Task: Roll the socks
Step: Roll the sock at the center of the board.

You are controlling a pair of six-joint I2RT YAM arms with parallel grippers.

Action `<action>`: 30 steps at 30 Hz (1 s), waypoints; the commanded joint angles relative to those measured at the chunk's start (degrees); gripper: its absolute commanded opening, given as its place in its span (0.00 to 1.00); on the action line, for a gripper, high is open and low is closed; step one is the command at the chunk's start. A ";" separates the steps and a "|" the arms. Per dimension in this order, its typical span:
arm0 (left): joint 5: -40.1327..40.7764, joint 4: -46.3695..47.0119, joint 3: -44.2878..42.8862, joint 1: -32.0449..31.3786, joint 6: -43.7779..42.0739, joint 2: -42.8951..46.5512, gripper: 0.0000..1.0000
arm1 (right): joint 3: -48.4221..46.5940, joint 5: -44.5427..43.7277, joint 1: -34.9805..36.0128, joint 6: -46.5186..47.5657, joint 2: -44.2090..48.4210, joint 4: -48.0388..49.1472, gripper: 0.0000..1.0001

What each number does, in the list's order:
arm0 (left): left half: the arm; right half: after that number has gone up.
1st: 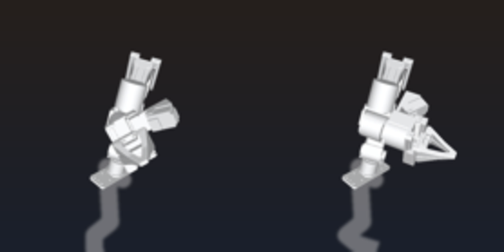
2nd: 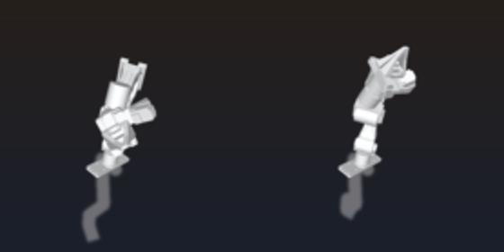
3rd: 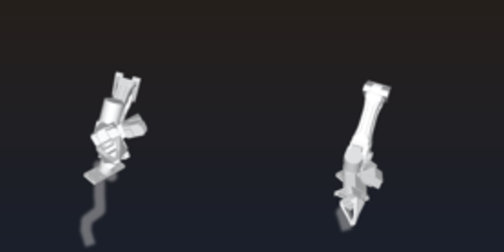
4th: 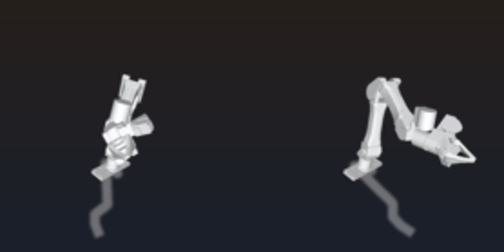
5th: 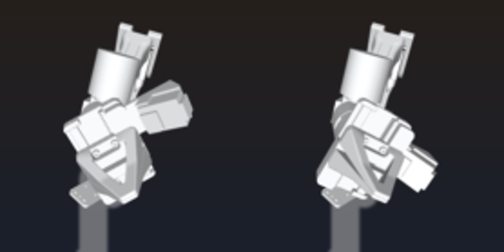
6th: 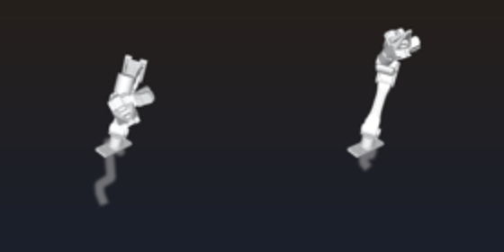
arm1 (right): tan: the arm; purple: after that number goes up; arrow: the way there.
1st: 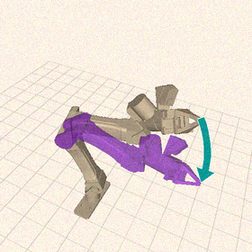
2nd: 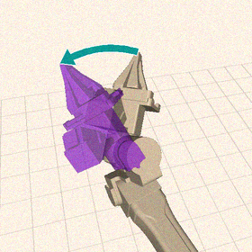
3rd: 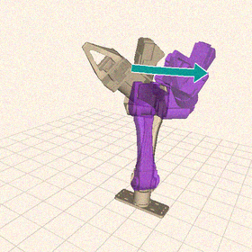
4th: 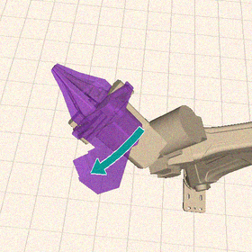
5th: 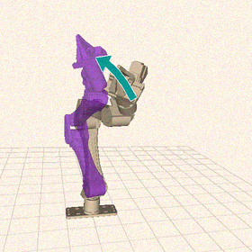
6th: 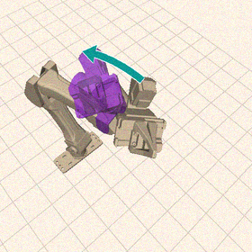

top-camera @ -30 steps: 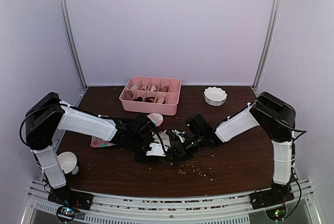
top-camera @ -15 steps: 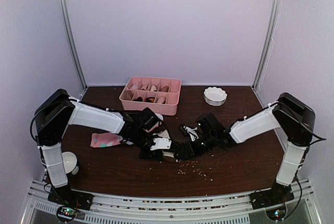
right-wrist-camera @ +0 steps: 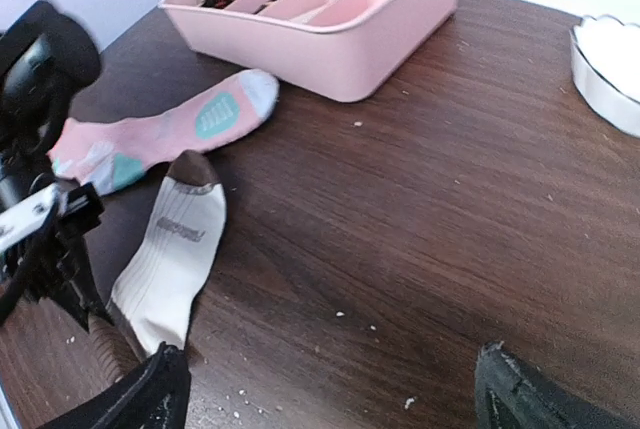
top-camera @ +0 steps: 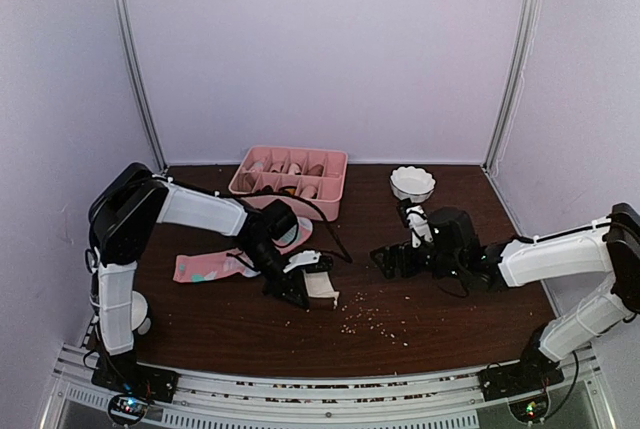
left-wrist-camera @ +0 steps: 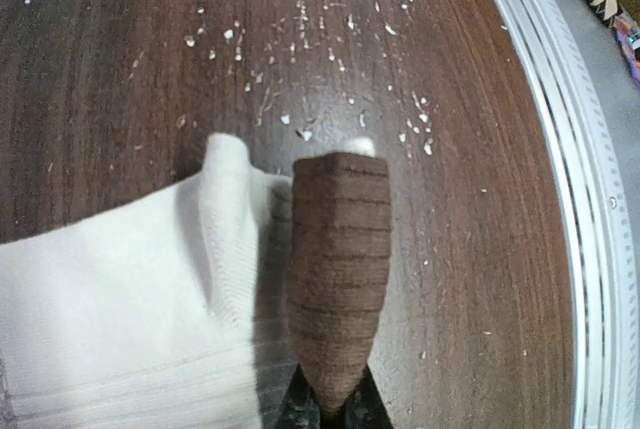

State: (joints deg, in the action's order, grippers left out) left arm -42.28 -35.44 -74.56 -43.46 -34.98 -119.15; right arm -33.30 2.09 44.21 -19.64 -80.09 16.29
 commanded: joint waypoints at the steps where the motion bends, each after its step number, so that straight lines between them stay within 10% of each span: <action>1: 0.59 -8.60 -1.36 0.80 1.72 -4.73 0.00 | 2.39 7.29 5.01 18.23 -2.07 10.19 1.00; 10: 0.79 -12.32 -5.16 1.71 4.18 -8.23 0.00 | -2.79 9.85 15.83 36.44 -10.35 4.16 0.82; 25: -0.06 -13.15 -5.48 1.89 3.04 -8.82 0.00 | -15.97 17.25 14.06 37.35 -27.16 2.84 0.26; 30: -0.54 -13.60 -5.60 1.95 1.67 -8.33 0.19 | -18.43 22.85 11.97 34.62 -29.75 -0.38 0.03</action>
State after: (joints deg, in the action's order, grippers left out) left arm -47.20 -46.50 -81.49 -41.80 -31.81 -124.73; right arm -49.58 19.22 57.58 17.23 -107.81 18.94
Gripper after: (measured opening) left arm 0.112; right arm 0.092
